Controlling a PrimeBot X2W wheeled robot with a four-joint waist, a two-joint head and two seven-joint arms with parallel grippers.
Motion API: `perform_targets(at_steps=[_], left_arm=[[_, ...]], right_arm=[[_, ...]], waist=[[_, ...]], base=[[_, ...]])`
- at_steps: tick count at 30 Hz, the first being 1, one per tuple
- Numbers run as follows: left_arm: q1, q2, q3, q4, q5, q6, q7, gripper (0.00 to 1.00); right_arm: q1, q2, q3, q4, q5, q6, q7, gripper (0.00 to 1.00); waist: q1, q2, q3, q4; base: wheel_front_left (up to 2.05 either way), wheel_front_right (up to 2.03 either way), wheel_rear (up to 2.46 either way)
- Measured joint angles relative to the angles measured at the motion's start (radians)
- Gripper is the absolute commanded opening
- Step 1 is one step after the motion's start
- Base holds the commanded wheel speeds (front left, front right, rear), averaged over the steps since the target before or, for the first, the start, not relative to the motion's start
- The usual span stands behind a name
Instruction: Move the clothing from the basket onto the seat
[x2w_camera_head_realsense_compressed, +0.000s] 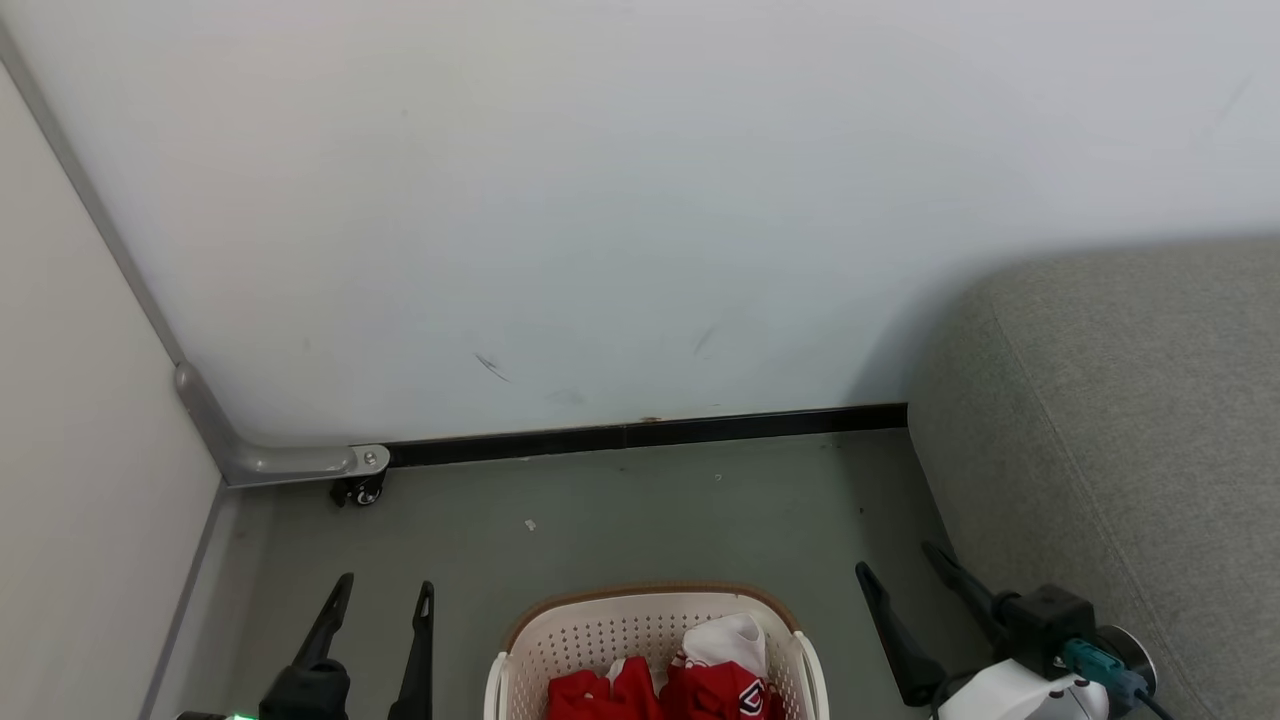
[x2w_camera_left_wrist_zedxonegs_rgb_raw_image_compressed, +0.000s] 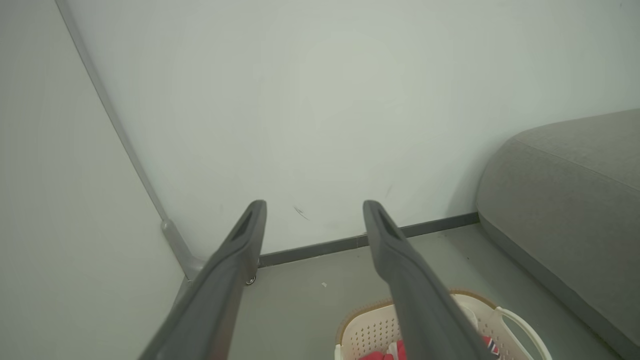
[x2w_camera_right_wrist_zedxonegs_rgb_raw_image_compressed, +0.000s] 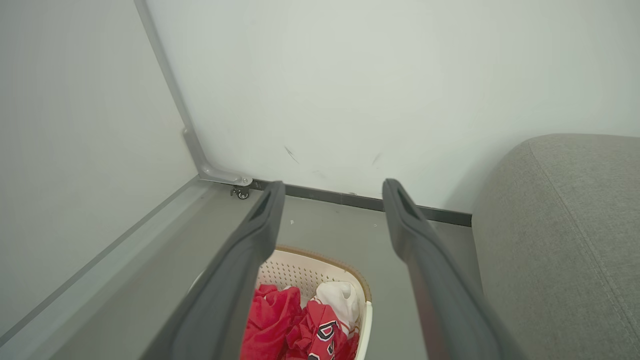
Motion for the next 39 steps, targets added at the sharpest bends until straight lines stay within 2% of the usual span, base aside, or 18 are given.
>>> perform_targets(at_steps=[39], left_arm=[[0.0,-0.009,0.039,0.053,-0.037,-0.012,0.0,1.0]], right_arm=[[0.022,0.0,-0.015,-0.023,0.025,0.0,0.0,1.0]], waist=[[-0.0002,0.0,0.003,-0.005]], base=[[0.0,0.0,0.0]])
